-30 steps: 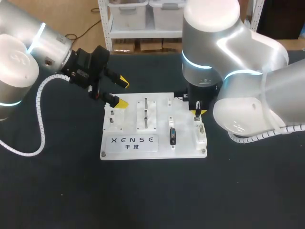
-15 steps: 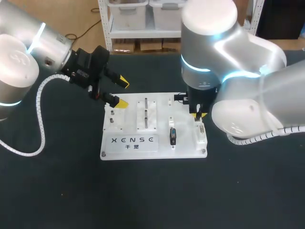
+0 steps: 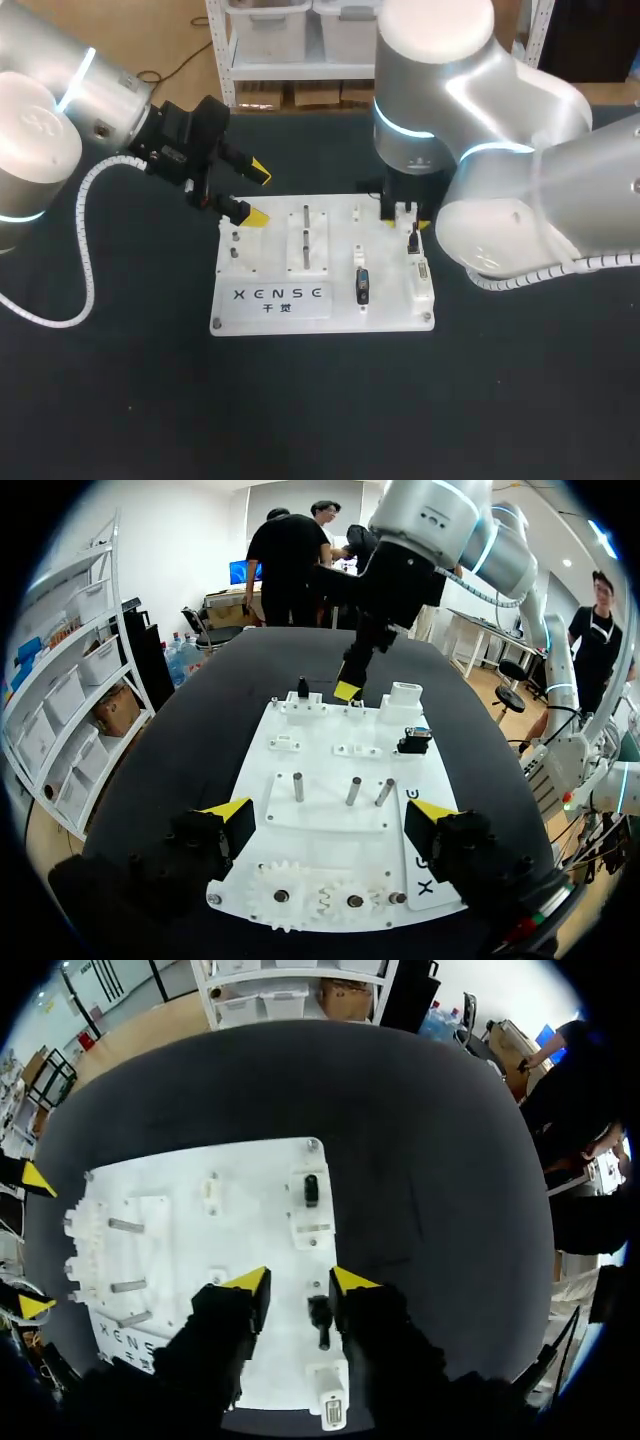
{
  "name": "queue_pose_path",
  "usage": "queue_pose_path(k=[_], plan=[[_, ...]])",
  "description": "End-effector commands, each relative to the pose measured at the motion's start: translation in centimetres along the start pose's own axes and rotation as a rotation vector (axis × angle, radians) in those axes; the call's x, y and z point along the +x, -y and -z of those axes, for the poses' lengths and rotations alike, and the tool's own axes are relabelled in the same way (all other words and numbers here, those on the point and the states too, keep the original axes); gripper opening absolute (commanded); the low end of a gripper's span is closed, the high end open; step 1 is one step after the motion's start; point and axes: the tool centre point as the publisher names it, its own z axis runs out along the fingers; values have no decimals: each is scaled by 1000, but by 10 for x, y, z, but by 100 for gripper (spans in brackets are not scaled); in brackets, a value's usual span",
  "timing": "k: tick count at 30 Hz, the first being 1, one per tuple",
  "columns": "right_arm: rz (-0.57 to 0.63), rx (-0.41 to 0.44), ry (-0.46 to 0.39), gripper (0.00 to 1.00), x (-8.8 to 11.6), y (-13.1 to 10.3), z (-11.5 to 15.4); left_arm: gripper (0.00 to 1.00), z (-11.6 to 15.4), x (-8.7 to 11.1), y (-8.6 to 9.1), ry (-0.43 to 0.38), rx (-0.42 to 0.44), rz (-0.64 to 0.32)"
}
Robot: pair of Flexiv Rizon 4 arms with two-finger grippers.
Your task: Insert the USB connector, Ethernet cable, and multi-pin plug into their matching sockets one by one.
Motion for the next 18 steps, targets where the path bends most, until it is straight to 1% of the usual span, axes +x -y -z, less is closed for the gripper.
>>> queue_pose_path(k=[1, 4, 8, 13, 18], plan=[[5, -17, 58, 100, 7, -2, 29, 100, 0, 0, -1, -3, 3, 0], [25, -41, 70, 100, 10, -13, 42, 100, 0, 0, -1, -3, 3, 0], [54, -75, 33, 100, 24, -29, 49, 100, 0, 0, -1, -3, 3, 0], [70, -71, -35, 100, 47, -43, 42, 100, 0, 0, -1, -3, 3, 0], [62, -60, -96, 100, 69, -51, 33, 100, 0, 0, -1, -3, 3, 0]])
